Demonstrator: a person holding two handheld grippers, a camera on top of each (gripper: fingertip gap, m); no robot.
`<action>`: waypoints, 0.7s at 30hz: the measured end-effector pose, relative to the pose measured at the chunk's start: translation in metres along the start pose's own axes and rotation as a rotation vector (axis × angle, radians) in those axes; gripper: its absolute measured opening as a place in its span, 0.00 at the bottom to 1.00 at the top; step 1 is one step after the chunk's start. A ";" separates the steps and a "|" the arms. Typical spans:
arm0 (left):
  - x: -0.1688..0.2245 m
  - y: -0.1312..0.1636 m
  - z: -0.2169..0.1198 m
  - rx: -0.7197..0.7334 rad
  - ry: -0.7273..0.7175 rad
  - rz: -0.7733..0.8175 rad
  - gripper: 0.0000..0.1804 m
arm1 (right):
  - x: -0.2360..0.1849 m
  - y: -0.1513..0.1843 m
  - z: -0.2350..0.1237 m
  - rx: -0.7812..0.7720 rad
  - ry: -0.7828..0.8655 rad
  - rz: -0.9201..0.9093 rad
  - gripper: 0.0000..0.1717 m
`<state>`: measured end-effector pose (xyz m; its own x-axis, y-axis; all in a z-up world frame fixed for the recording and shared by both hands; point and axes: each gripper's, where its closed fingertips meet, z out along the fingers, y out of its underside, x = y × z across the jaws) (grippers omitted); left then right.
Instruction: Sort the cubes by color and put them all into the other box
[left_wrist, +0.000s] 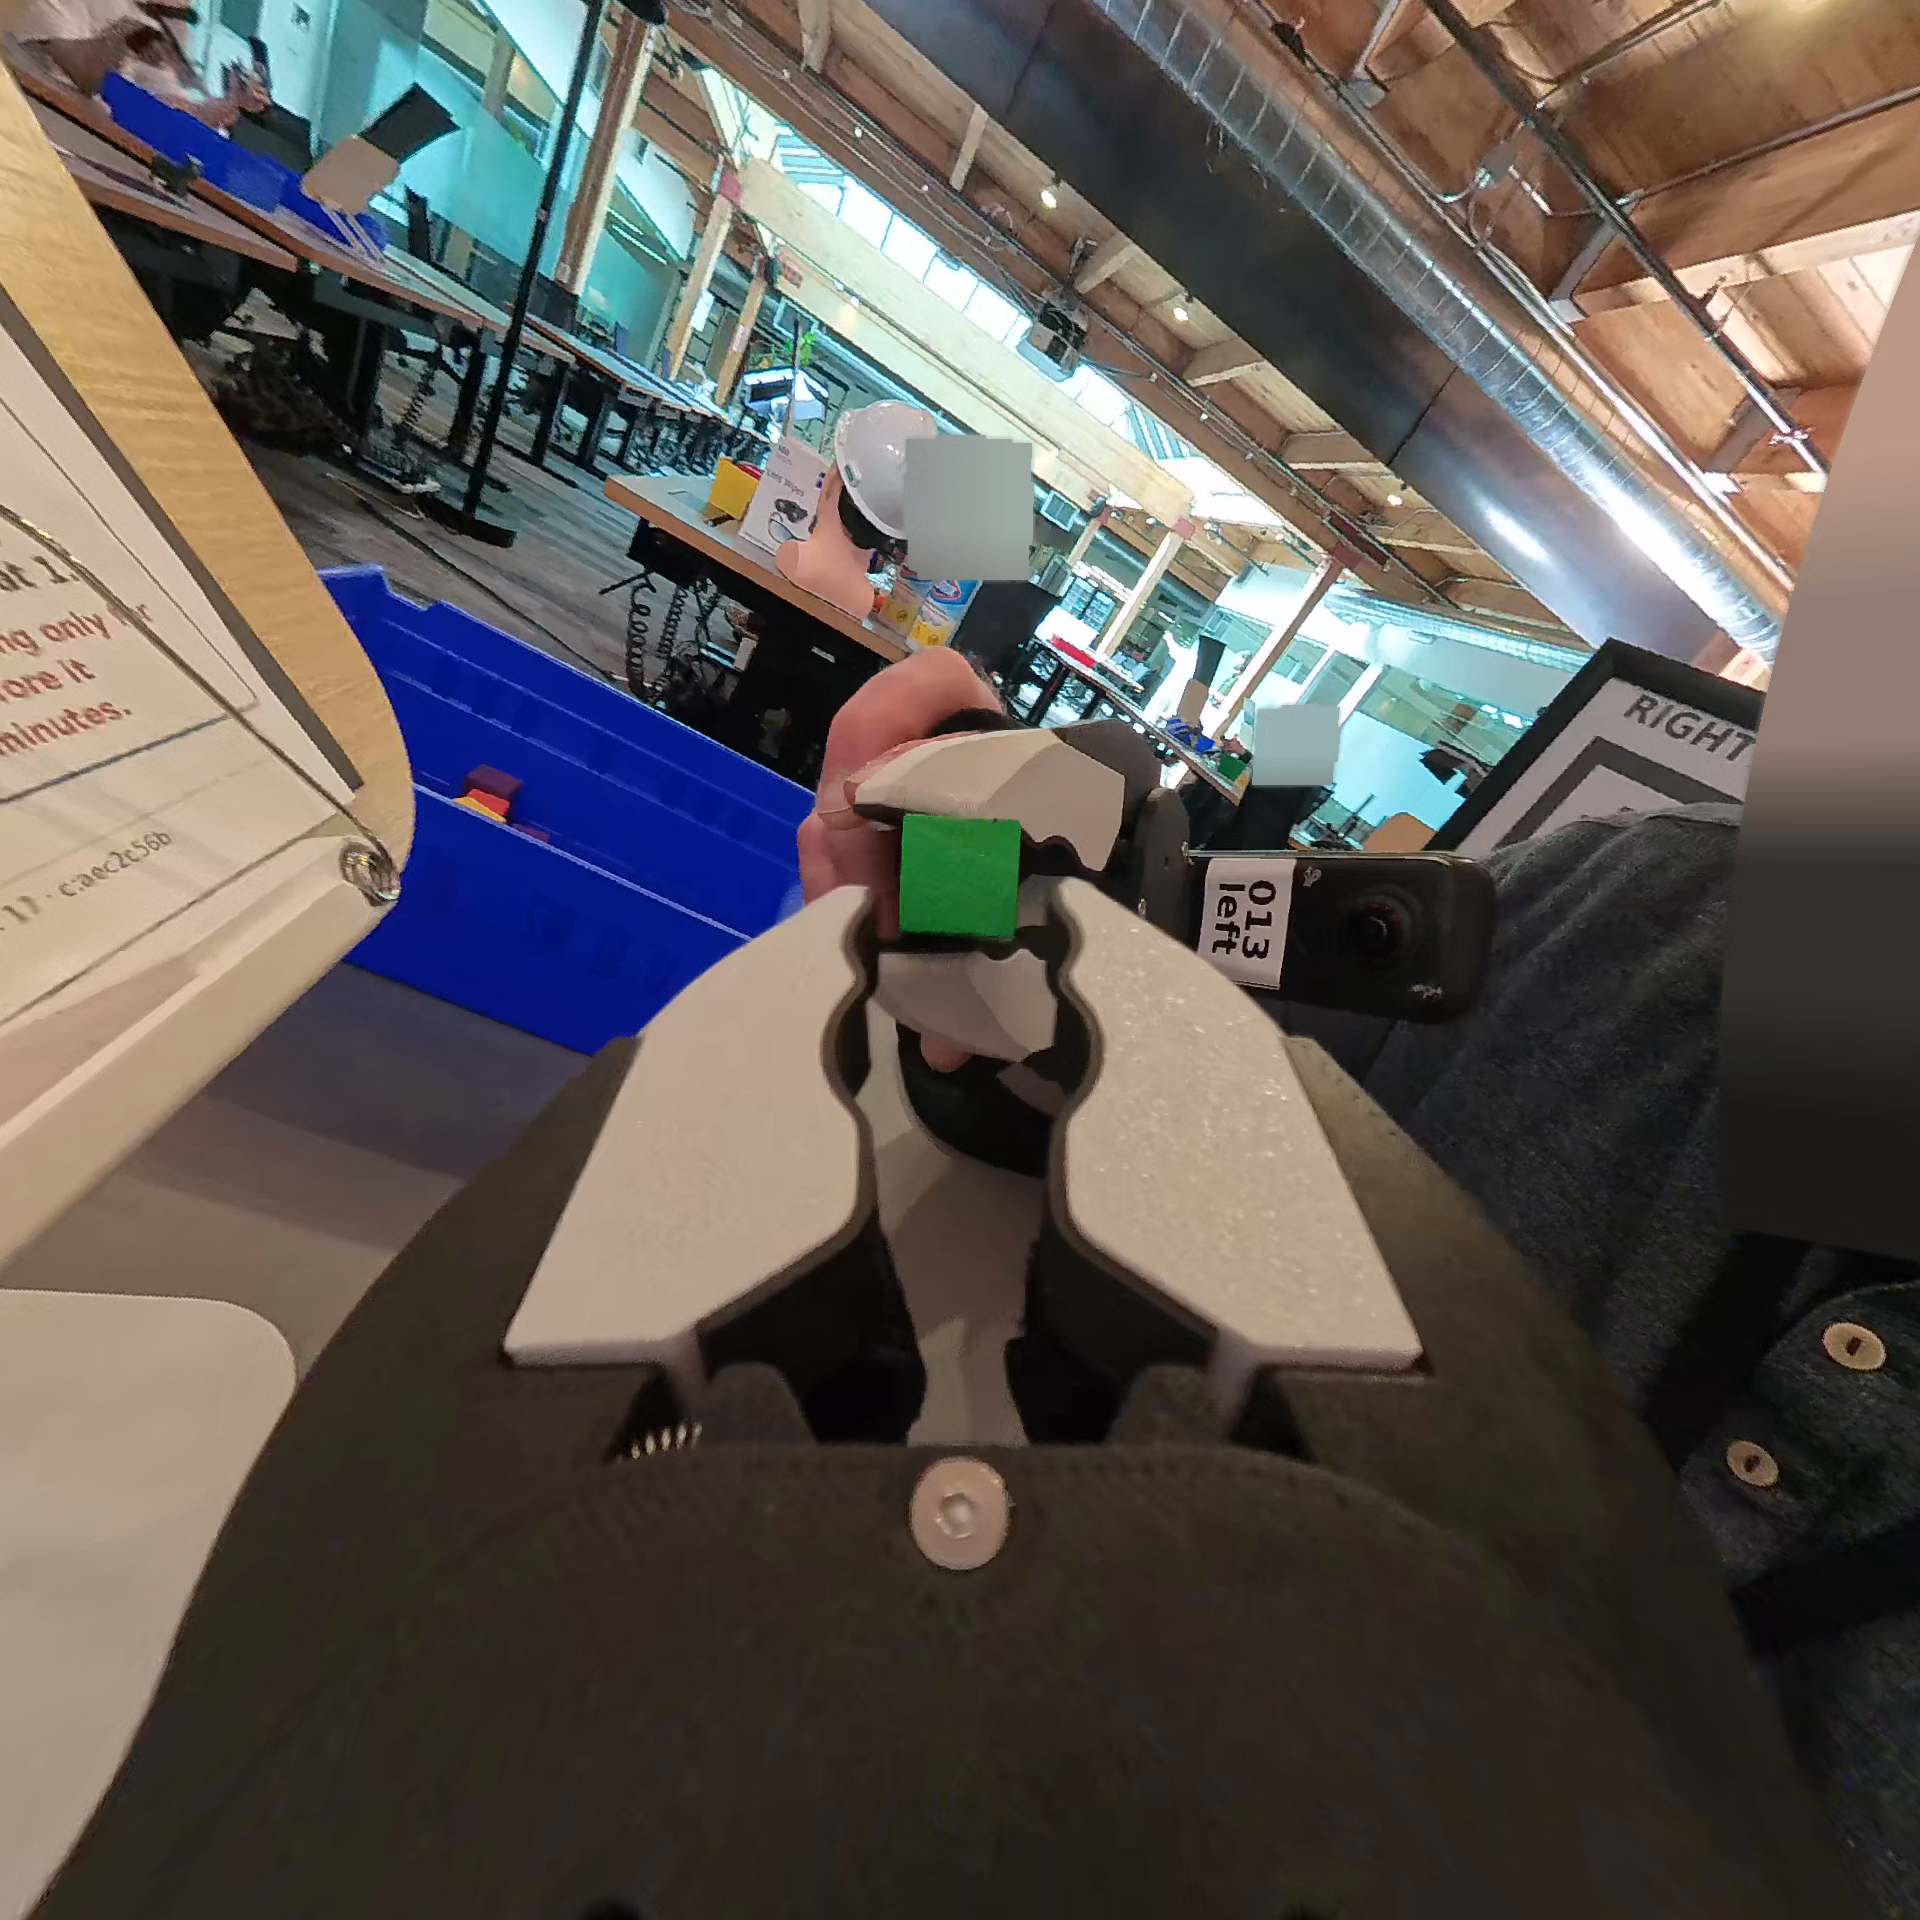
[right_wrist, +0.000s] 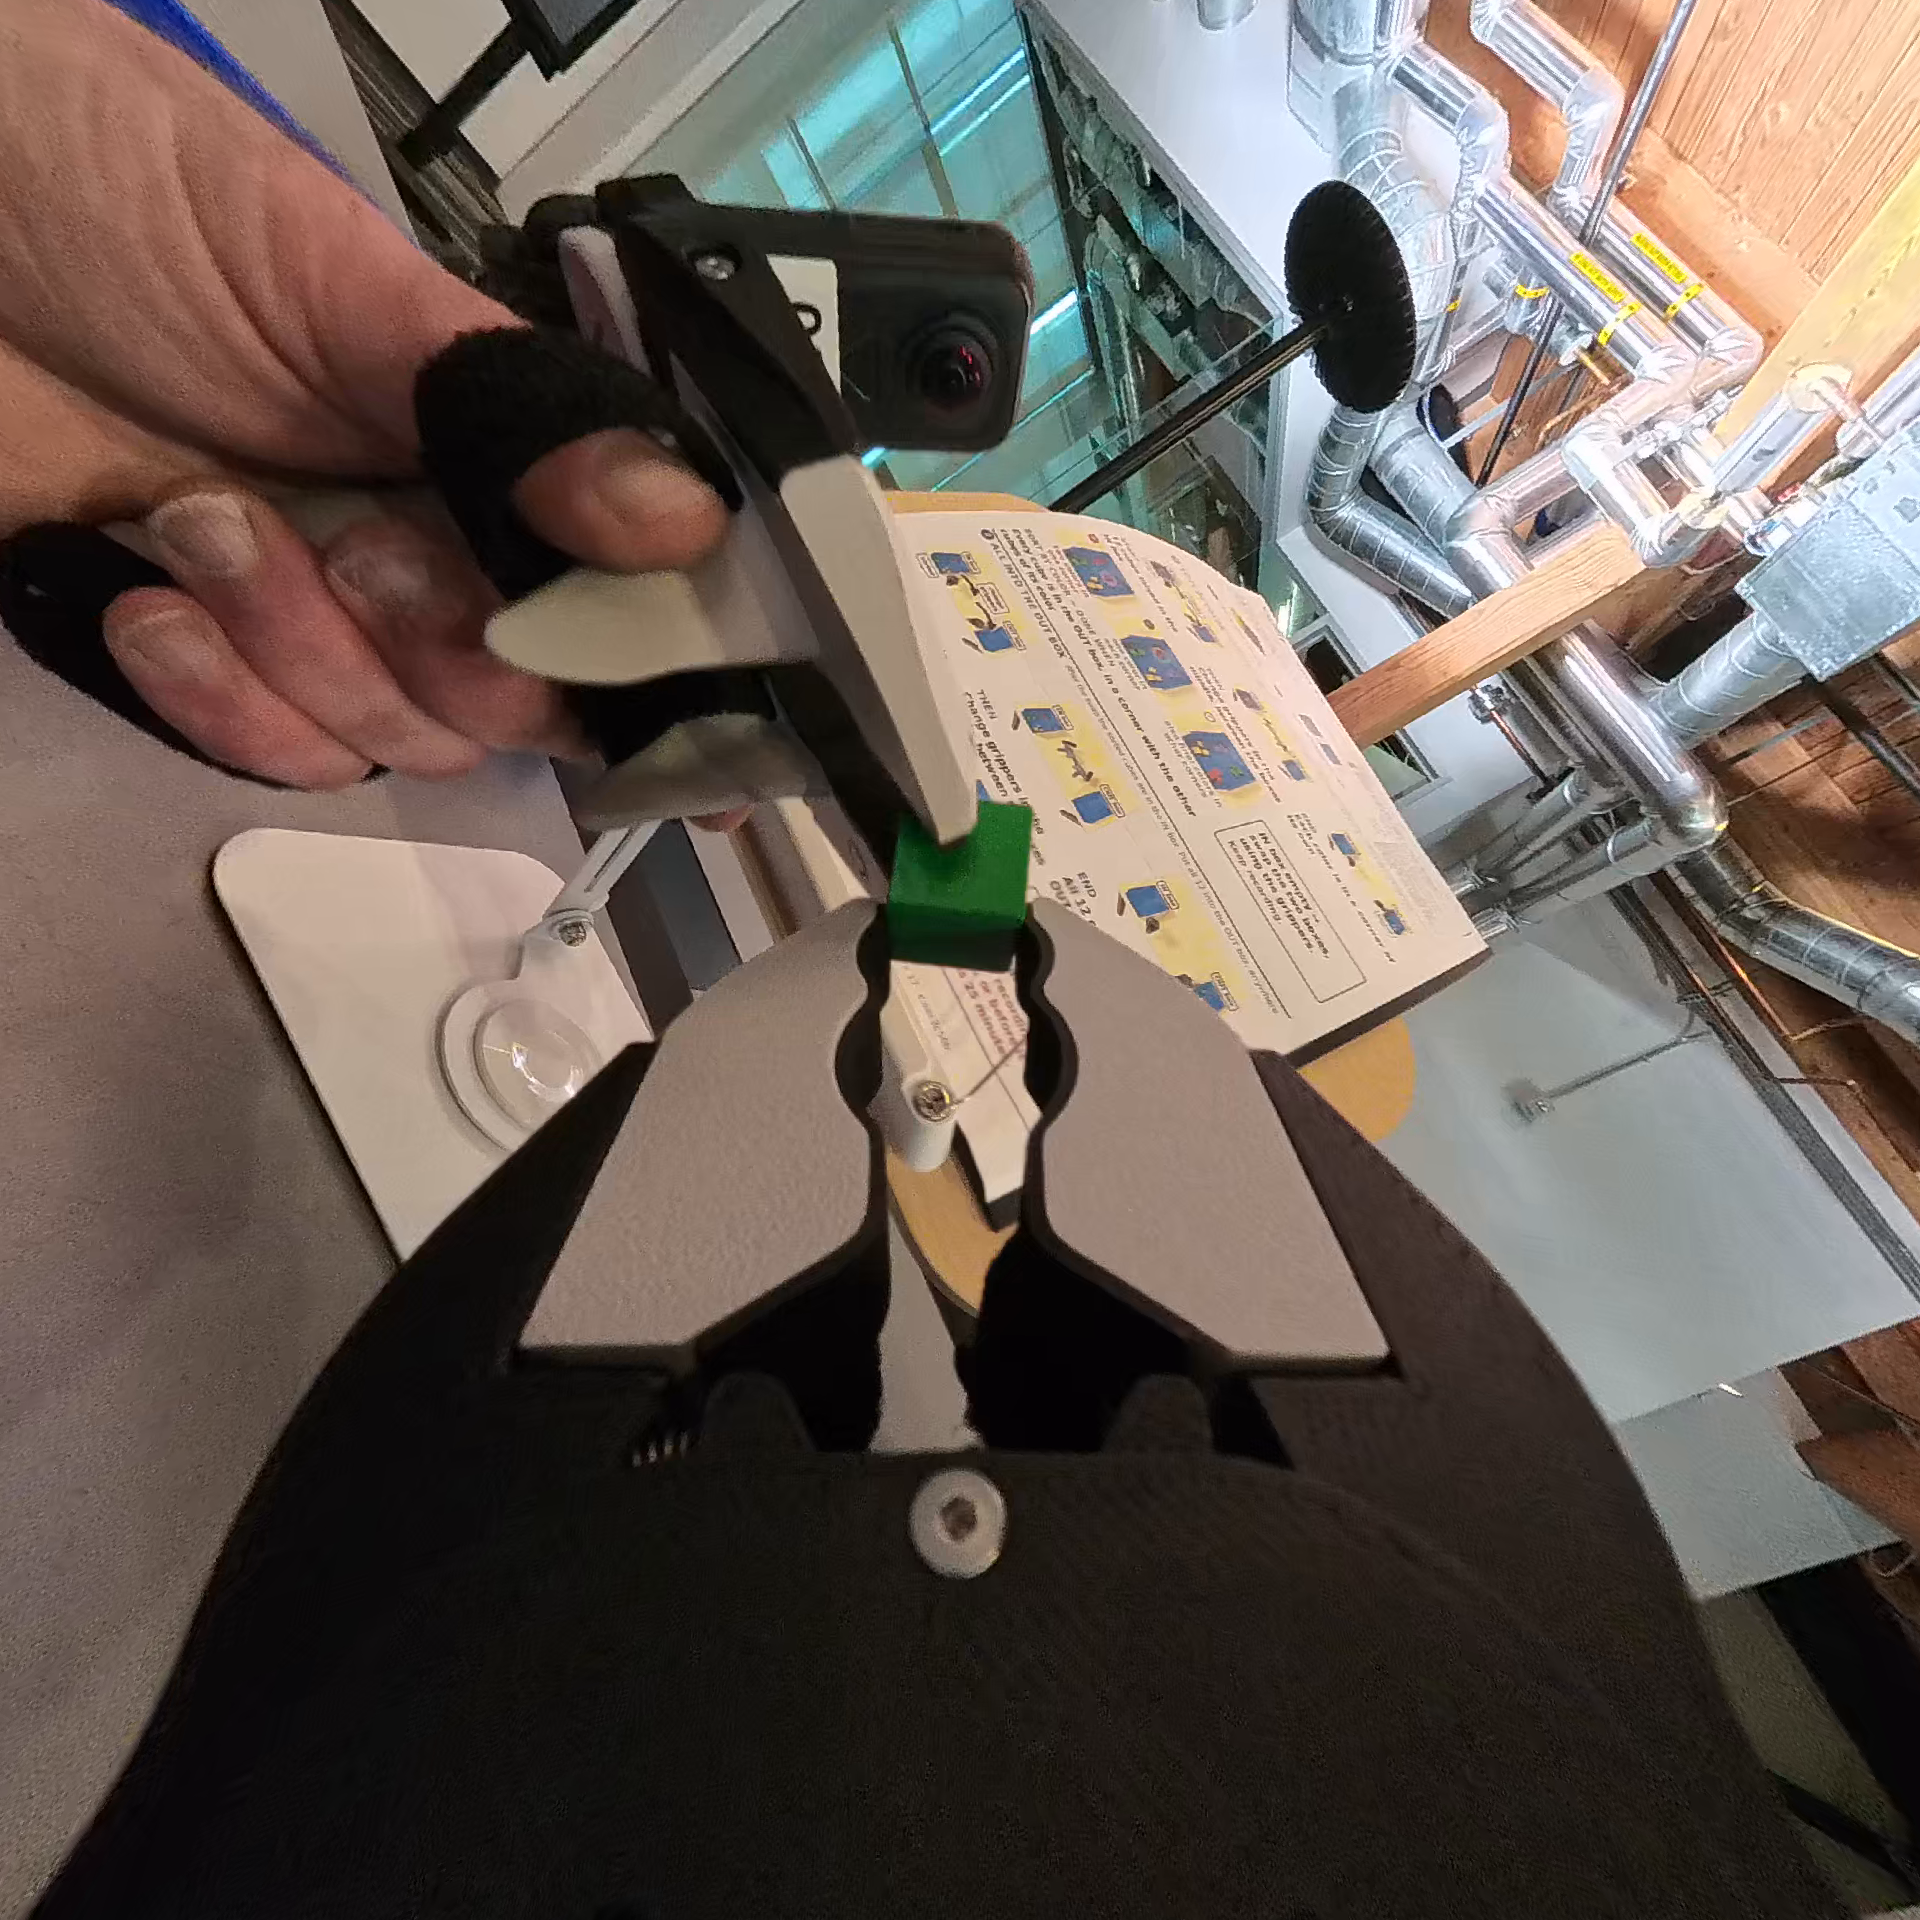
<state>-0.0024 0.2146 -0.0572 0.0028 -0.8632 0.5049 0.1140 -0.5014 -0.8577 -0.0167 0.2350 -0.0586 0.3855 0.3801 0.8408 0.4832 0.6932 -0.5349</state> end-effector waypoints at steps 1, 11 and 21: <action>0.000 -0.003 -0.002 0.006 -0.012 0.006 0.16 | 0.003 0.001 -0.001 -0.005 0.006 -0.007 0.13; 0.005 -0.035 -0.037 0.039 -0.119 0.163 0.00 | 0.101 0.123 -0.026 -0.364 0.152 0.057 0.13; 0.003 -0.032 -0.037 0.003 -0.139 0.176 0.00 | 0.106 0.274 -0.078 -0.832 0.044 0.232 0.14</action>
<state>-0.0431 0.2255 -0.0315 0.1598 -0.9206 0.3564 0.1022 -0.3437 -0.9335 0.2174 0.4175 -0.1226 0.5670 0.4206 0.7083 0.8005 -0.0787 -0.5941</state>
